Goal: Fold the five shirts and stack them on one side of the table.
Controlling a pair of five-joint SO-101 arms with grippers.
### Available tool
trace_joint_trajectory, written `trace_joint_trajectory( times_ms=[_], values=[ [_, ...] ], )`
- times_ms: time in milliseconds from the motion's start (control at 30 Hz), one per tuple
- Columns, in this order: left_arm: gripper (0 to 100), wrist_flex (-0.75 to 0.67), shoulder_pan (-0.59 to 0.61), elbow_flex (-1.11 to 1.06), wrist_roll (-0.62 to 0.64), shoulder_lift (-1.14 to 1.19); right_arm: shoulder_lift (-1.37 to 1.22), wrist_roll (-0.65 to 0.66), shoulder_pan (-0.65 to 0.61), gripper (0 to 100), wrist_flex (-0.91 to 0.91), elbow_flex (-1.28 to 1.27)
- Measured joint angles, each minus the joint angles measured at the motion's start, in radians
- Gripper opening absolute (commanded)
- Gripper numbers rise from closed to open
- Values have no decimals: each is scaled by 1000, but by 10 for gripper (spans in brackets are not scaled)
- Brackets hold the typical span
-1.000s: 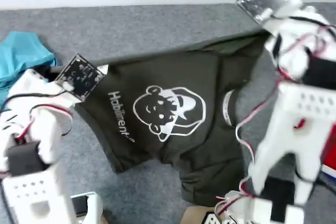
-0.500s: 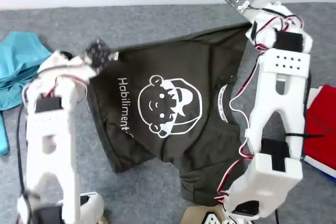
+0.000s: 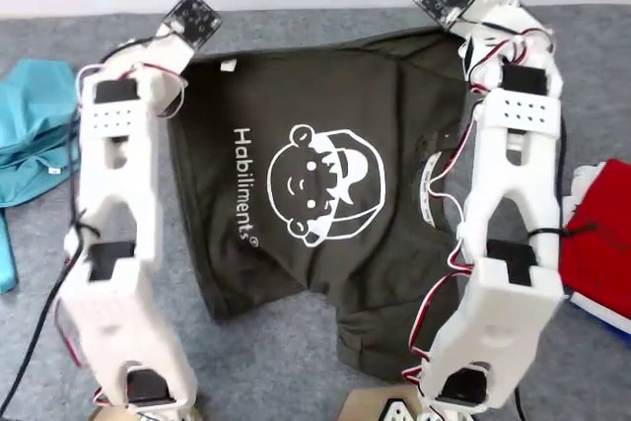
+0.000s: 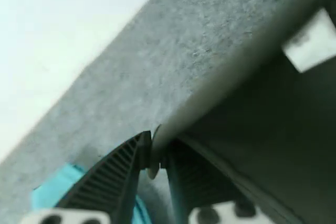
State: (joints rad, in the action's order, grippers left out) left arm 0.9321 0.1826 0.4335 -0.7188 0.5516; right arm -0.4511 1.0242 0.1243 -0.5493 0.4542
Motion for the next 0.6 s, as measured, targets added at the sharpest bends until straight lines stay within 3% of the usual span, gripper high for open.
trace_joint_trajectory(
  times_ms=[267,600],
  values=[
    [6,233,-6,531,112,334,-54,0,2,10,126,0],
    [6,319,-34,1056,206,543,-54,0,20,10,310,0]
  ],
)
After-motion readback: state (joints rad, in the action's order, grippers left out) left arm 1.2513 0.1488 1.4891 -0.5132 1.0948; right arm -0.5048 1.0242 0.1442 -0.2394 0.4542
